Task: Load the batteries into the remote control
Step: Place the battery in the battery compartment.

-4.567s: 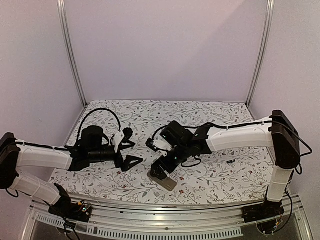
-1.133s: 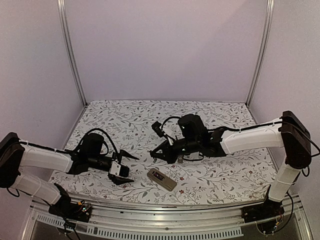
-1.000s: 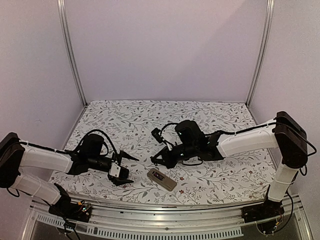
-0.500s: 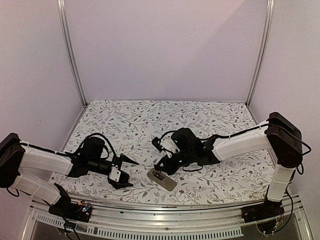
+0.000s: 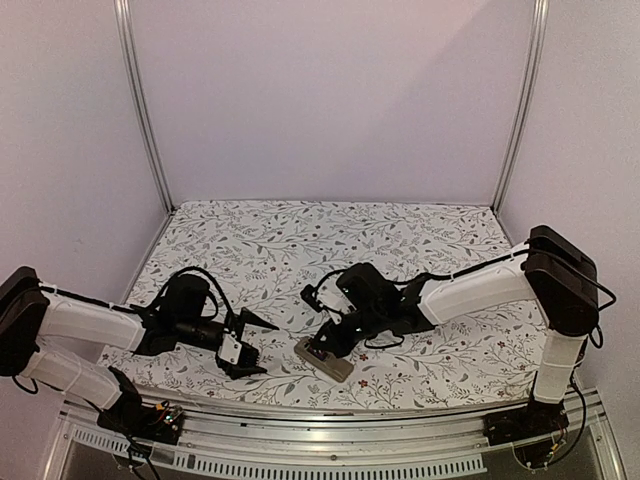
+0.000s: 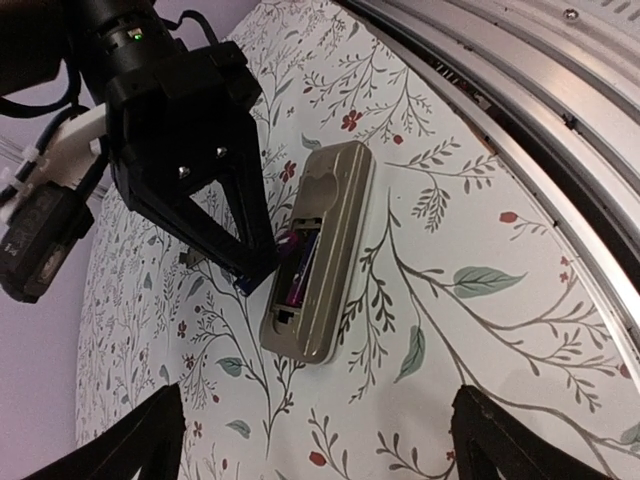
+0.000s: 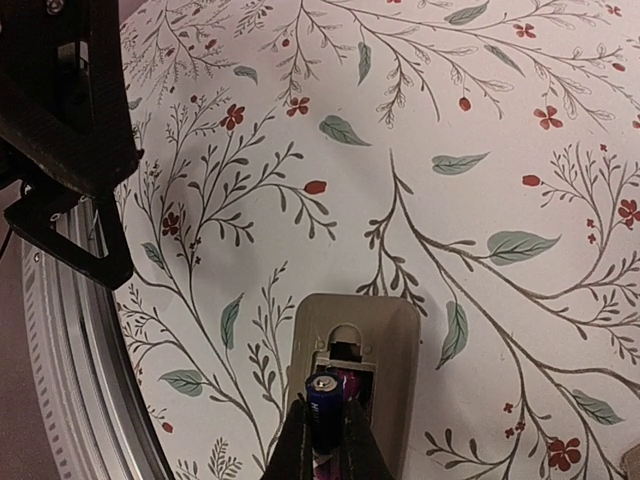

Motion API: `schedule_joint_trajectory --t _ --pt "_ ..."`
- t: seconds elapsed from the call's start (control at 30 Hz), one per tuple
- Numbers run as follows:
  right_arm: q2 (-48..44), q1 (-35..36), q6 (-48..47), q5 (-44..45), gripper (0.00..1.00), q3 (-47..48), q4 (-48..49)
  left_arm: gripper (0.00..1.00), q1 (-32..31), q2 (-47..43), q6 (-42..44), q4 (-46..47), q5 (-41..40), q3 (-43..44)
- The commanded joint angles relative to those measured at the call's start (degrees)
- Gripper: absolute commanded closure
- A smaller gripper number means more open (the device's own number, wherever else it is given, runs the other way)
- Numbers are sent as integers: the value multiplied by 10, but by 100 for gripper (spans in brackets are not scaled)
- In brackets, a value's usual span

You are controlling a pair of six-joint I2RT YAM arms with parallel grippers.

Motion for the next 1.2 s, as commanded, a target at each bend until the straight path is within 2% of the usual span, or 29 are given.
schedule_joint_trajectory --t 0.0,0.47,0.83,1.17 --pt "20 11 -13 15 100 14 -29 7 -10 -9 -10 5 -5 -8" --pt "19 12 -20 47 100 25 -51 7 -13 -8 -26 7 -7 -2" --pt "50 32 -44 84 100 50 -102 7 -13 -9 -33 7 -8 -1" --pt "34 48 -57 114 100 81 -175 7 -13 -9 -37 5 -6 1"
